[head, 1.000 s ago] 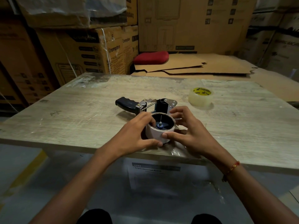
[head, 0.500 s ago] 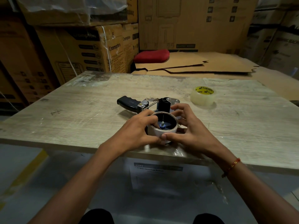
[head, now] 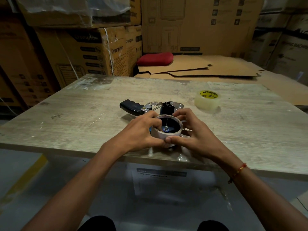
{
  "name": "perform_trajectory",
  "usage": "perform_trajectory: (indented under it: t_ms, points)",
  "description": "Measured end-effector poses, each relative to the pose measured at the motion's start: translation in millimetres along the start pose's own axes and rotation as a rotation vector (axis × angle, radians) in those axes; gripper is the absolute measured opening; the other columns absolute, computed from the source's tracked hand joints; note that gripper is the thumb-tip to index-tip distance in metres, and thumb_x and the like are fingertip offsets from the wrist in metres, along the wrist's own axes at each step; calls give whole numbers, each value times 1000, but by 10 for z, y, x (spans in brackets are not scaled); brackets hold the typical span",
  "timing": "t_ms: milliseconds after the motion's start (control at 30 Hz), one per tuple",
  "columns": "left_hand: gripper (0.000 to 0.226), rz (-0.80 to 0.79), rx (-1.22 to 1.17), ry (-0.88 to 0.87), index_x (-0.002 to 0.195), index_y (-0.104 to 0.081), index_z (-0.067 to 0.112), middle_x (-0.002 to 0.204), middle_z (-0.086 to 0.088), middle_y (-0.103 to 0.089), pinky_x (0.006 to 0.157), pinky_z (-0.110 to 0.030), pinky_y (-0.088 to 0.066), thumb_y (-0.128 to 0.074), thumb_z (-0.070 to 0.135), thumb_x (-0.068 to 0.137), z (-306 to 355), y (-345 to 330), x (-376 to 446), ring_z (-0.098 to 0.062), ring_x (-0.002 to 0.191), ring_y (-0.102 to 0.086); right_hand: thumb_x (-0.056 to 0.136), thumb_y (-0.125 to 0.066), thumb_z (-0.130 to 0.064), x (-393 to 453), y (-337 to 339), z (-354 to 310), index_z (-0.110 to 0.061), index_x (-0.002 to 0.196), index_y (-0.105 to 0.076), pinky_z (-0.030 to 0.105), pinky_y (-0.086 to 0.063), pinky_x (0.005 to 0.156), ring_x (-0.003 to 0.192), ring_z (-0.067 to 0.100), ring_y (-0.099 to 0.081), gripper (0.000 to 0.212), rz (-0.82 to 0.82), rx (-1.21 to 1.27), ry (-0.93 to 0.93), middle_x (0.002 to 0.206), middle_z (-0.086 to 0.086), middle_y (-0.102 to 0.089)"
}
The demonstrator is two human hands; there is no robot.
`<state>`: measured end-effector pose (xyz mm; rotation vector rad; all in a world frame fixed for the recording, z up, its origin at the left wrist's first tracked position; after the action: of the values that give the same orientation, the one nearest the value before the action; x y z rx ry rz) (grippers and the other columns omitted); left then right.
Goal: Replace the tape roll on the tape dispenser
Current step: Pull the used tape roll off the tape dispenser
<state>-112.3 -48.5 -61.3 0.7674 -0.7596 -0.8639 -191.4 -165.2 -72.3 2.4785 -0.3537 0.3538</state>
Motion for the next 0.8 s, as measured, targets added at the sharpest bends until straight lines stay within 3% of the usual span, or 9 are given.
perform_trajectory:
  t_ms: [200, 367, 533, 667, 800]
  points:
    - [33, -39, 15, 6, 77, -59, 29, 111, 4, -52, 82, -38, -49, -83, 50, 67, 28, 34, 17, -16, 98, -53, 67, -87, -44, 0, 29, -79, -37, 110, -47, 42, -61, 83, 100, 14, -68, 59, 33, -6, 39, 110, -6, -65]
    - [33, -89, 12, 2, 73, -56, 32, 110, 4, -50, 81, -41, -49, -83, 51, 67, 21, 17, 58, -16, 96, -52, 67, -90, -38, -23, 37, -9, -32, 114, -46, 40, -60, 86, 106, 10, -65, 64, 68, 41, 23, 113, -8, -63]
    - [42, -50, -35, -36, 81, -64, 21, 109, 1, -52, 84, -46, -50, -77, 58, 67, -10, 0, 35, -19, 98, -56, 68, -90, -35, 13, -49, -24, -35, 137, -37, 26, -56, 93, 112, 2, -63, 87, -18, 4, -28, 123, -10, -60]
    - [48, -47, -19, -24, 78, -63, 23, 109, 4, -52, 84, -45, -50, -70, 67, 59, -13, 15, 23, -17, 98, -56, 70, -91, -20, 9, -23, -55, -31, 132, -36, 24, -57, 88, 107, 1, -65, 83, -2, 90, -52, 122, -3, -60]
    - [46, -70, -14, -24, 75, -60, 27, 111, 3, -52, 84, -45, -50, -69, 69, 58, -8, 2, 42, -17, 98, -56, 68, -92, -20, -10, -1, -38, -33, 126, -37, 35, -58, 93, 109, 7, -66, 81, 24, 133, -68, 122, 1, -61]
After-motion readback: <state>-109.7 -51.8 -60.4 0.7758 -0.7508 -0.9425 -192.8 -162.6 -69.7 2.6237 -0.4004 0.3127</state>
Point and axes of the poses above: each hand's wrist, its own x-axis towards the middle knuckle, its own y-axis out of the back of the hand, z = x × y, the point moved 9 cm from there along x, towards the middle knuckle
